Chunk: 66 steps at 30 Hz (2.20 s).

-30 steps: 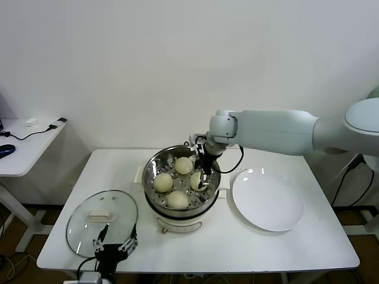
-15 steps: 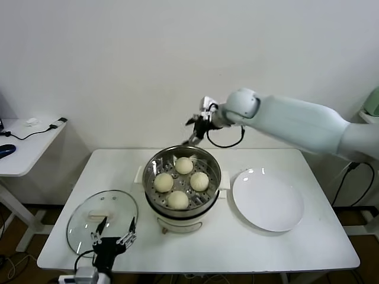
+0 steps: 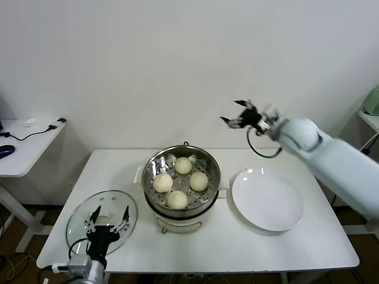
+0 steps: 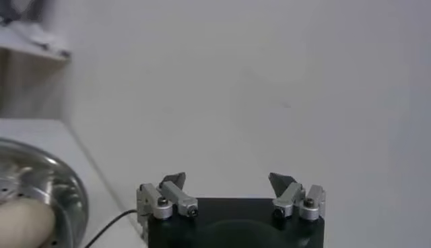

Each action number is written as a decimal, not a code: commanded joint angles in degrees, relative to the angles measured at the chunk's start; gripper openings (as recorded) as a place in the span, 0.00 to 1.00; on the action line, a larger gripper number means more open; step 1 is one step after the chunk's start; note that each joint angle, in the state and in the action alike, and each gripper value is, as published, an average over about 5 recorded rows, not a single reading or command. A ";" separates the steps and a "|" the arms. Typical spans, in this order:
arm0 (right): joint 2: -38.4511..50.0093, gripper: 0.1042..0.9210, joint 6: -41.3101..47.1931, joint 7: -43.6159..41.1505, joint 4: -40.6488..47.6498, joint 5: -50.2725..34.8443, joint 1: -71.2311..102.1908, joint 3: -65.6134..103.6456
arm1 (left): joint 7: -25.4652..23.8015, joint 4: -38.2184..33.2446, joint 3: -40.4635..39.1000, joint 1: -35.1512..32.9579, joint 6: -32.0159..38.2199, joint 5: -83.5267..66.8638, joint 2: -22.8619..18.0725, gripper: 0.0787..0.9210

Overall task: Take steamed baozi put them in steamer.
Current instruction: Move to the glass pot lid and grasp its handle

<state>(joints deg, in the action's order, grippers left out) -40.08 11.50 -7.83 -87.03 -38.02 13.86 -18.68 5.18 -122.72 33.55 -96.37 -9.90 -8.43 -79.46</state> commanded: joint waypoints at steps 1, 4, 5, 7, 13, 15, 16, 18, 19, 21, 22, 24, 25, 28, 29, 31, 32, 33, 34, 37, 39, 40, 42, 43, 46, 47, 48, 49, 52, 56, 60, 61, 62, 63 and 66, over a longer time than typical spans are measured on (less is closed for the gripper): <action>-7.91 0.88 -12.37 4.86 -7.42 9.54 56.61 52.48 | -0.15 0.69 0.50 2.29 -0.14 -0.31 1.35 0.88; -13.66 0.88 -16.39 3.73 -7.40 9.93 62.08 55.29 | -0.17 1.15 0.53 2.70 0.42 0.27 1.48 0.88; -15.60 0.88 -17.90 3.33 -7.14 10.87 63.48 55.74 | -0.15 1.35 0.58 2.83 0.76 0.49 1.54 0.88; -18.84 0.88 -20.41 2.56 -6.25 13.11 65.43 55.87 | -0.09 1.80 0.71 3.03 1.75 0.95 1.66 0.88; -26.19 0.88 -24.52 1.83 -4.07 15.69 67.49 54.33 | 0.50 3.38 1.10 2.93 5.18 3.29 2.53 0.88; -27.74 0.88 -25.17 1.92 -3.61 16.15 67.40 53.90 | 1.00 4.02 1.15 2.79 6.42 4.53 2.96 0.88; -28.28 0.88 -25.49 1.98 -3.34 16.41 67.27 53.73 | 1.31 4.41 1.19 2.75 7.17 5.57 3.10 0.88; -29.20 0.88 -25.96 2.10 -2.83 16.95 67.00 53.37 | 2.21 5.37 1.31 2.74 9.17 9.13 3.32 0.88; -29.50 0.88 -26.06 2.13 -2.66 17.20 66.93 53.17 | 2.94 5.97 1.37 2.77 10.31 11.43 3.44 0.88; -29.72 0.88 -25.55 2.16 -2.53 17.98 66.98 52.84 | 5.04 7.65 1.61 2.94 12.77 17.53 3.80 0.88; -29.78 0.88 -25.08 2.21 -2.50 18.61 67.04 52.74 | 6.29 8.66 1.77 3.02 13.87 20.90 4.08 0.88; -29.96 0.88 -23.76 2.56 -2.47 20.57 67.15 52.67 | 9.28 11.04 2.30 3.10 15.40 28.66 5.03 0.88; -30.06 0.88 -22.98 2.89 -2.51 21.34 67.15 52.68 | 10.76 12.31 2.62 3.08 16.03 32.59 5.55 0.88; -30.22 0.88 -21.10 4.01 -2.61 22.59 66.88 52.67 | 15.89 16.93 3.35 2.77 18.26 45.20 7.56 0.88; -30.21 0.88 -20.72 4.38 -2.60 22.67 66.70 52.63 | 17.35 18.51 3.43 2.58 18.97 49.05 8.26 0.88; -30.19 0.88 -20.30 4.94 -2.60 22.70 66.35 52.47 | 20.43 21.76 3.30 2.10 19.89 56.23 9.44 0.88; -30.19 0.88 -20.17 5.15 -2.62 22.63 66.19 52.37 | 21.58 23.26 3.15 1.84 19.95 59.02 9.77 0.88; -30.21 0.88 -20.07 5.29 -2.70 22.48 66.08 52.26 | 22.78 24.77 2.92 1.58 19.85 61.93 10.04 0.88; -30.24 0.88 -19.99 5.36 -2.79 22.37 66.00 52.16 | 23.86 26.16 2.70 1.39 19.59 64.42 10.15 0.88; -30.34 0.88 -20.03 5.43 -2.99 22.36 65.84 51.98 | 25.78 29.35 2.24 1.33 18.33 70.07 10.11 0.88; -30.44 0.88 -20.06 5.54 -3.14 22.38 65.78 51.91 | 26.21 30.78 2.09 1.75 17.42 71.82 9.93 0.88; -30.50 0.88 -20.07 5.62 -3.27 22.38 65.75 51.90 | 26.37 31.39 2.08 2.11 16.97 72.46 9.81 0.88; -30.57 0.88 -20.05 5.78 -3.53 22.36 65.71 51.91 | 26.74 32.46 2.21 2.99 16.13 73.86 9.53 0.88; -30.57 0.88 -20.03 5.87 -3.65 22.37 65.70 51.91 | 26.87 33.03 2.35 3.51 15.82 74.58 9.39 0.88; -30.59 0.88 -19.96 6.13 -3.87 22.40 65.63 51.91 | 26.84 34.39 2.62 4.88 15.02 76.48 9.15 0.88; -30.61 0.88 -19.93 6.22 -3.92 22.41 65.58 51.91 | 26.65 34.83 2.66 5.26 14.80 77.04 9.07 0.88; -30.65 0.88 -19.91 6.31 -3.98 22.42 65.55 51.91 | 26.46 35.17 2.63 5.60 14.59 77.50 9.02 0.88; -30.68 0.88 -19.87 6.40 -4.02 22.43 65.51 51.91 | 26.27 35.50 2.60 5.98 14.44 77.91 8.96 0.88; -30.81 0.88 -19.72 6.65 -4.18 22.45 65.43 51.88 | 25.43 36.26 2.46 7.18 14.03 78.60 8.80 0.88; -31.04 0.88 -19.62 6.82 -4.40 22.58 65.46 51.85 | 23.62 36.89 2.41 8.91 13.01 78.32 8.76 0.88; -31.21 0.88 -19.68 6.76 -4.22 23.21 65.44 51.79 | 20.98 36.72 2.28 10.52 12.03 76.27 8.97 0.88; -31.23 0.88 -19.70 6.75 -4.16 23.36 65.41 51.78 | 20.42 36.69 2.25 10.98 11.92 75.94 8.99 0.88; -31.24 0.88 -19.71 6.73 -4.11 23.50 65.39 51.77 | 19.92 36.71 2.20 11.45 11.86 75.72 8.99 0.88; -31.23 0.88 -19.70 6.71 -4.09 23.60 65.34 51.75 | 19.47 36.78 2.12 11.96 11.81 75.61 8.98 0.88; -31.20 0.88 -19.70 6.68 -4.09 23.85 65.21 51.72 | 18.40 37.25 1.73 13.09 11.41 75.62 9.02 0.88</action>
<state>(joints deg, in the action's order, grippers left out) -71.13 -8.26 -1.17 -91.07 -14.75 79.02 32.97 26.68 -87.73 35.69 -87.06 2.81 65.72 -70.64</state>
